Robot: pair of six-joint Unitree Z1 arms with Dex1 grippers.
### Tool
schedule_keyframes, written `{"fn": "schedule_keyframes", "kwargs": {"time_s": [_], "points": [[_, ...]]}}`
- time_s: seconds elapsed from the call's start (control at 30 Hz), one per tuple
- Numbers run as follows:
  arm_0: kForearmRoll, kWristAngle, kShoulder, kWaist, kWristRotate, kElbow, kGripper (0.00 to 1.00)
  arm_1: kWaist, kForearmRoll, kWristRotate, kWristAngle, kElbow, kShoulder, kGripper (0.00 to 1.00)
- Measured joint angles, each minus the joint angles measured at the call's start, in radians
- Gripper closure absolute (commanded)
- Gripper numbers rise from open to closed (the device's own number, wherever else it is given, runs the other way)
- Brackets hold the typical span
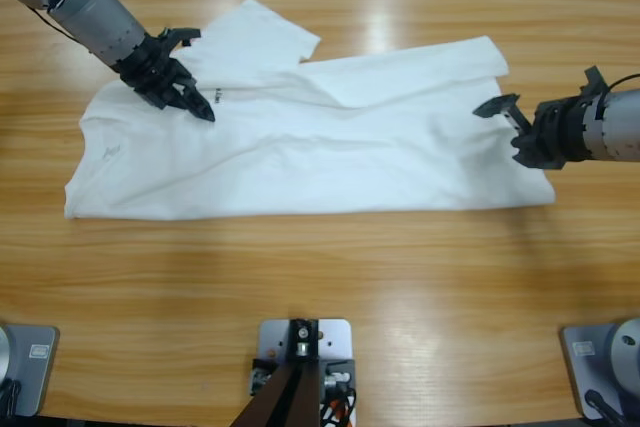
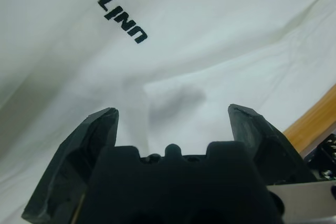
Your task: Fold clothes
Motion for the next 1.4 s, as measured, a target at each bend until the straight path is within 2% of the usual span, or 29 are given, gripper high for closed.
{"fn": "schedule_keyframes", "kwargs": {"time_s": [0.1, 0.13, 0.3, 0.37, 0.83, 1.23, 1.4], "points": [[0.000, -0.004, 0.007, 0.000, 0.011, 0.000, 0.280, 0.000, 0.000, 0.000, 0.000, 0.000, 0.006, 0.000], [0.000, -0.004, 0.009, 0.000, 0.013, 0.000, 0.349, 0.000, 0.000, 0.000, 0.000, 0.000, 0.008, 0.000], [0.001, -0.023, 0.016, 0.000, 0.020, 0.000, 0.860, 0.000, -0.004, 0.000, 0.000, 0.000, 0.015, 0.012], [0.004, -0.029, 0.016, 0.000, 0.021, 0.000, 0.996, 0.000, -0.004, 0.000, 0.000, 0.000, 0.015, 0.013], [0.011, -0.047, 0.014, -0.029, 0.083, 0.026, 1.000, 0.000, -0.009, 0.000, 0.000, -0.001, 0.014, 0.018], [0.040, -0.041, -0.117, -0.138, 0.085, 0.039, 1.000, 0.000, -0.027, 0.000, 0.007, 0.029, -0.012, 0.018], [0.043, -0.056, -0.119, -0.193, 0.085, 0.100, 1.000, 0.000, -0.030, 0.000, 0.007, 0.036, -0.012, 0.018]]}}
